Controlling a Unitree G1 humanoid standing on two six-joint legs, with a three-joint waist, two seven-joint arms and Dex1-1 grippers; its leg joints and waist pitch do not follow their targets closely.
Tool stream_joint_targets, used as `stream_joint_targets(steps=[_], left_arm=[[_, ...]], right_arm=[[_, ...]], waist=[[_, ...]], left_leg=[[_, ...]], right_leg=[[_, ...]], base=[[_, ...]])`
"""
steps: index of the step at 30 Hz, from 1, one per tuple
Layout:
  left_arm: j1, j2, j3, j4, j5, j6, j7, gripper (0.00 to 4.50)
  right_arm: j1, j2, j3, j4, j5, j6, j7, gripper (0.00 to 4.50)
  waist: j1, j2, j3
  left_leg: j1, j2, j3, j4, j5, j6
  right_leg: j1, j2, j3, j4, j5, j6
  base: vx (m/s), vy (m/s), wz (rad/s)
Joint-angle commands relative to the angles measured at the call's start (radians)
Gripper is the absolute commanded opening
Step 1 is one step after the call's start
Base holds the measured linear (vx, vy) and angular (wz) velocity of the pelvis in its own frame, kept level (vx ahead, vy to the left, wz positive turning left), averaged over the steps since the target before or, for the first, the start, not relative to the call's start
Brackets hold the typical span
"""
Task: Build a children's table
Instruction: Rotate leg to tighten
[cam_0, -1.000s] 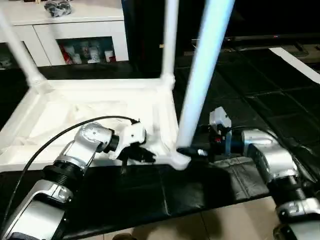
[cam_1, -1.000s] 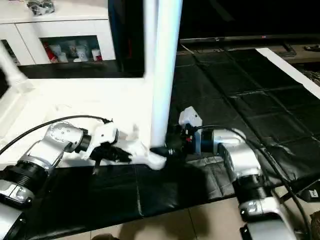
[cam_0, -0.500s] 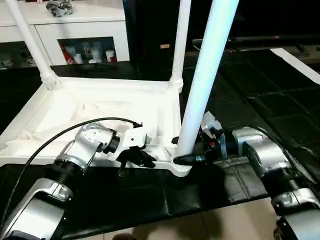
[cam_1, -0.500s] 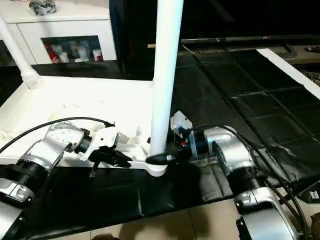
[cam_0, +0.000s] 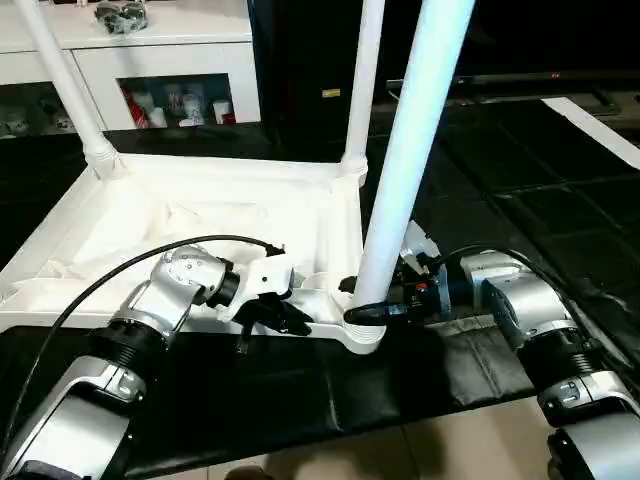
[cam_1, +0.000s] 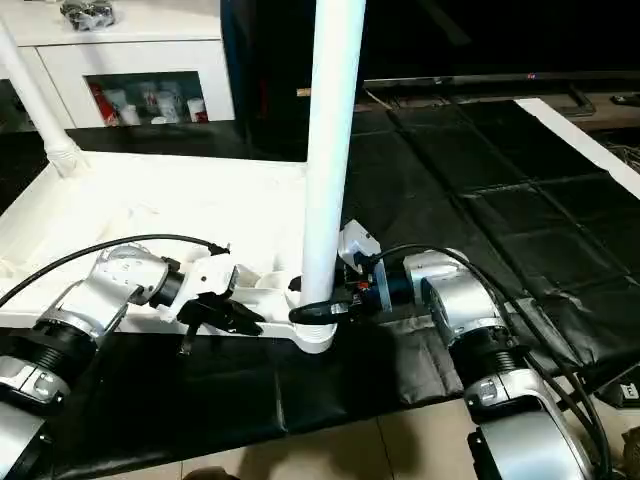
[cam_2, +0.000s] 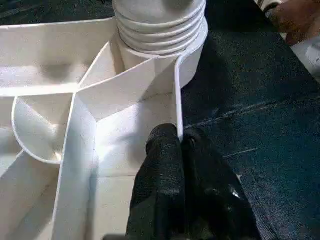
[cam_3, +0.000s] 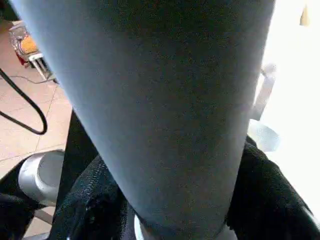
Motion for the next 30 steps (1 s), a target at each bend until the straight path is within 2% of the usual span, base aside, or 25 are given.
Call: stream_joint_targets(steps=[1, 2, 3, 6, 8, 9, 12, 13, 14, 15, 16, 17, 19, 21, 22, 23, 24, 25, 26, 28, 29, 30], left_arm=[[-0.023, -0.001, -0.003, 0.006, 0.020, -0.006, 0.025, 0.00], [-0.023, -0.002, -0.001, 0.005, 0.019, -0.003, 0.027, 0.00], [-0.022, -0.003, 0.003, 0.003, 0.015, 0.005, 0.031, 0.00], [-0.017, -0.005, 0.013, -0.004, 0.008, 0.027, 0.044, 0.00], [-0.015, -0.008, 0.022, -0.004, 0.004, 0.045, 0.061, 0.00], [-0.015, -0.009, 0.025, -0.004, 0.002, 0.048, 0.067, 0.00], [-0.015, -0.024, 0.044, -0.002, -0.007, 0.087, 0.108, 0.00], [-0.019, -0.037, 0.061, 0.000, -0.014, 0.117, 0.147, 0.00], [-0.021, -0.043, 0.068, 0.001, -0.018, 0.129, 0.163, 0.00], [-0.025, -0.050, 0.077, 0.004, -0.019, 0.141, 0.188, 0.00], [-0.031, -0.056, 0.084, 0.007, -0.017, 0.153, 0.212, 0.00], [-0.036, -0.061, 0.089, 0.009, -0.017, 0.165, 0.233, 0.00], [-0.064, -0.096, 0.122, 0.007, -0.022, 0.236, 0.332, 0.00], [-0.073, -0.108, 0.130, 0.001, -0.022, 0.262, 0.360, 0.00], [-0.076, -0.118, 0.136, -0.007, -0.026, 0.285, 0.378, 0.00], [-0.083, -0.146, 0.150, -0.030, -0.027, 0.343, 0.423, 0.00], [-0.083, -0.146, 0.150, -0.030, -0.027, 0.343, 0.423, 0.00], [-0.089, -0.178, 0.162, -0.054, -0.027, 0.398, 0.475, 0.00], [-0.094, -0.202, 0.172, -0.065, -0.031, 0.427, 0.513, 0.00], [-0.102, -0.242, 0.190, -0.077, -0.037, 0.463, 0.578, 0.00], [-0.103, -0.257, 0.195, -0.083, -0.040, 0.474, 0.600, 0.00], [-0.108, -0.288, 0.207, -0.089, -0.044, 0.486, 0.648, 0.00]], right_arm=[[0.019, 0.013, 0.030, -0.021, 0.017, 0.030, 0.035, 2.16], [0.022, 0.014, 0.030, -0.024, 0.017, 0.031, 0.034, 2.16], [0.028, 0.016, 0.032, -0.032, 0.018, 0.032, 0.032, 2.16], [0.047, 0.024, 0.035, -0.052, 0.021, 0.033, 0.022, 2.15], [0.063, 0.029, 0.033, -0.065, 0.021, 0.027, 0.008, 2.14], [0.069, 0.031, 0.031, -0.070, 0.020, 0.024, -0.001, 2.14], [0.104, 0.040, 0.014, -0.109, 0.027, 0.028, -0.044, 2.13], [0.131, 0.056, -0.010, -0.131, 0.033, 0.029, -0.097, 2.12], [0.143, 0.064, -0.021, -0.141, 0.035, 0.028, -0.121, 2.11], [0.153, 0.077, -0.035, -0.144, 0.029, 0.028, -0.168, 2.11], [0.159, 0.091, -0.047, -0.141, 0.017, 0.025, -0.221, 2.11], [0.164, 0.103, -0.054, -0.138, 0.006, 0.019, -0.265, 2.10], [0.165, 0.166, -0.088, -0.115, -0.032, 0.032, -0.456, 2.09], [0.159, 0.194, -0.106, -0.104, -0.036, 0.039, -0.525, 2.07], [0.149, 0.217, -0.122, -0.089, -0.033, 0.048, -0.574, 2.07], [0.117, 0.269, -0.153, -0.046, -0.033, 0.063, -0.685, 2.06], [0.117, 0.269, -0.153, -0.046, -0.033, 0.063, -0.685, 2.06], [0.078, 0.316, -0.172, 0.005, -0.035, 0.063, -0.773, 2.06], [0.050, 0.343, -0.181, 0.041, -0.038, 0.058, -0.827, 2.06], [0.002, 0.377, -0.196, 0.098, -0.041, 0.061, -0.908, 2.06], [-0.014, 0.391, -0.204, 0.118, -0.044, 0.061, -0.937, 2.06], [-0.045, 0.411, -0.215, 0.155, -0.058, 0.052, -0.994, 2.06]], waist=[[-0.003, 0.006, -0.077], [-0.004, 0.003, -0.078], [-0.002, 0.012, -0.078], [-0.001, 0.010, -0.078], [0.000, 0.017, -0.078], [-0.001, 0.014, -0.076], [0.001, 0.014, -0.071], [-0.001, 0.009, -0.071], [0.003, 0.013, -0.069], [-0.001, -0.005, -0.069], [0.001, 0.000, -0.071], [-0.003, -0.003, -0.068], [-0.010, -0.002, -0.066], [-0.019, -0.003, -0.066], [-0.025, 0.000, -0.067], [-0.031, 0.003, -0.067], [-0.041, 0.003, -0.068], [-0.043, 0.003, -0.070], [-0.051, 0.008, -0.071], [-0.062, 0.008, -0.074], [-0.062, 0.007, -0.077], [-0.066, 0.007, -0.078]], left_leg=[[0.003, 0.028, -0.002, -0.062, -0.147, 0.042], [0.003, 0.027, -0.002, -0.062, -0.145, 0.043], [0.003, 0.028, -0.003, -0.061, -0.146, 0.041], [0.003, 0.028, -0.003, -0.062, -0.153, 0.039], [0.006, 0.028, -0.003, -0.062, -0.164, 0.035], [0.006, 0.027, -0.002, -0.064, -0.177, 0.032], [0.011, 0.027, -0.003, -0.068, -0.218, 0.022], [0.011, 0.026, -0.003, -0.069, -0.218, 0.020], [0.018, 0.028, -0.003, -0.069, -0.228, 0.015], [0.016, 0.027, -0.002, -0.071, -0.225, 0.014], [0.013, 0.026, -0.005, -0.071, -0.213, 0.012], [0.009, 0.025, -0.006, -0.074, -0.211, 0.011], [0.010, 0.023, -0.006, -0.074, -0.215, 0.004], [0.007, 0.019, -0.009, -0.075, -0.211, -0.005], [0.001, 0.020, -0.010, -0.078, -0.199, -0.005], [0.004, 0.019, -0.010, -0.077, -0.201, -0.005], [0.003, 0.019, -0.011, -0.077, -0.197, -0.008], [0.005, 0.019, -0.010, -0.075, -0.188, -0.008], [0.002, 0.018, -0.009, -0.073, -0.172, -0.009], [0.000, 0.015, -0.007, -0.069, -0.149, -0.005], [0.001, 0.014, -0.006, -0.068, -0.134, 0.001], [-0.005, 0.014, -0.006, -0.066, -0.104, 0.010]], right_leg=[[0.062, -0.072, 0.054, -0.067, -0.198, -0.192], [0.062, -0.072, 0.055, -0.066, -0.189, -0.194], [0.061, -0.072, 0.054, -0.065, -0.184, -0.198], [0.062, -0.071, 0.054, -0.065, -0.165, -0.204], [0.061, -0.070, 0.054, -0.067, -0.172, -0.203], [0.062, -0.070, 0.054, -0.070, -0.189, -0.200], [0.062, -0.073, 0.054, -0.080, -0.274, -0.178], [0.063, -0.072, 0.054, -0.082, -0.288, -0.170], [0.055, -0.074, 0.056, -0.087, -0.317, -0.163], [0.059, -0.073, 0.056, -0.088, -0.328, -0.156], [0.061, -0.075, 0.055, -0.082, -0.326, -0.156], [0.061, -0.075, 0.053, -0.087, -0.351, -0.142], [0.056, -0.077, 0.053, -0.093, -0.400, -0.125], [0.060, -0.078, 0.052, -0.096, -0.427, -0.109], [0.062, -0.078, 0.052, -0.094, -0.416, -0.105], [0.061, -0.078, 0.051, -0.096, -0.416, -0.105], [0.058, -0.077, 0.052, -0.092, -0.391, -0.120], [0.060, -0.076, 0.052, -0.092, -0.371, -0.125], [0.060, -0.075, 0.055, -0.084, -0.311, -0.148], [0.064, -0.072, 0.054, -0.078, -0.241, -0.179], [0.067, -0.071, 0.054, -0.076, -0.216, -0.182], [0.068, -0.069, 0.056, -0.068, -0.152, -0.199]], base=[[0.000, 0.000, 0.00], [0.000, 0.000, 0.00], [0.000, 0.000, 0.00], [0.000, 0.000, 0.00], [0.000, 0.000, 0.00], [0.000, 0.000, 0.00], [0.000, 0.000, 0.00], [0.000, 0.000, 0.00], [0.000, 0.000, 0.00], [0.000, 0.000, 0.00], [0.000, 0.000, 0.00], [0.000, 0.000, 0.00], [0.000, 0.000, 0.00], [0.000, 0.000, 0.00], [0.000, 0.000, 0.00], [0.000, 0.000, 0.00], [0.000, 0.000, 0.00], [0.000, 0.000, 0.00], [0.000, 0.000, 0.00], [0.000, 0.000, 0.00], [0.000, 0.000, 0.00], [0.000, 0.000, 0.00]])
